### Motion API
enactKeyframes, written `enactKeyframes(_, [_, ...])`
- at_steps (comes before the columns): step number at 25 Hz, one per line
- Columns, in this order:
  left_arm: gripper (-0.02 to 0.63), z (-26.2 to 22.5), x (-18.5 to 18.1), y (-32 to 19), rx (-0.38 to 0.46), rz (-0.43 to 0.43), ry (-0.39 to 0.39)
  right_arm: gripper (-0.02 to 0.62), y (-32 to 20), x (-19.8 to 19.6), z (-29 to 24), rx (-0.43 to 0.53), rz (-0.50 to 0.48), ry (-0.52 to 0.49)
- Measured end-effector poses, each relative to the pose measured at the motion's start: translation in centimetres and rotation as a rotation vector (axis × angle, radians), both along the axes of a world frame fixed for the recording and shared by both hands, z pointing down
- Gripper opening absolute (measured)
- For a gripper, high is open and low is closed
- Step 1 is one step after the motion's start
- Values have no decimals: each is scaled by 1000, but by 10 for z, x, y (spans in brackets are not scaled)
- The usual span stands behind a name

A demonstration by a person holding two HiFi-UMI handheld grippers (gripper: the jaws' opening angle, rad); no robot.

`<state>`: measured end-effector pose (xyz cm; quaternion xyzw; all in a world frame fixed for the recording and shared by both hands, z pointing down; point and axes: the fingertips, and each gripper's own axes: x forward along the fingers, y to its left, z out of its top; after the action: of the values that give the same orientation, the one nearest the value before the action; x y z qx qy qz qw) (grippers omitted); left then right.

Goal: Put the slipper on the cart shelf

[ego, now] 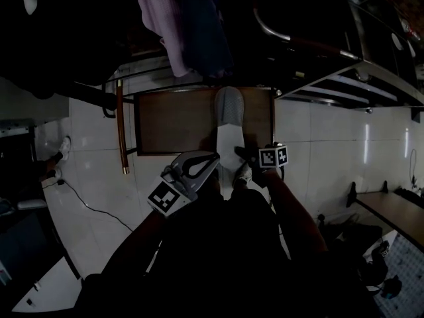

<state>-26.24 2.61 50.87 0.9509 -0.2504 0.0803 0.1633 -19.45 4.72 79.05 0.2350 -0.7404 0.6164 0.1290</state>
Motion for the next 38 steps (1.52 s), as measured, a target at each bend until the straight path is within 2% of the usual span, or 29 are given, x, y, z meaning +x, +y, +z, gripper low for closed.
enactKeyframes(7, [9,-27,22,4,67,8,19,60,-6,19,-69,137,14,-41])
enactKeyframes(13, [8,-50,35,8,122,-6,19,60,-7,25,-128,254,-16,-60])
enactKeyframes(18, [8,-68,43,2,177,-27,19,60,-25,29,-188,451,-78,-8])
enactKeyframes(22, [8,-79,46,-3,223,-37,18,60,-41,26,-246,616,-85,1])
enactKeyframes(28, [8,-104,49,-13,241,-69,55,60,-57,39,-314,789,-6,11])
enactKeyframes(31, [8,-105,49,-18,255,-71,61,60,-63,47,-345,918,22,61])
enactKeyframes(34, [8,-108,51,-22,233,-80,69,60,-64,48,-372,1048,26,105])
enactKeyframes(38, [3,-110,53,-27,235,-81,73,60,-61,47,-404,1147,53,132])
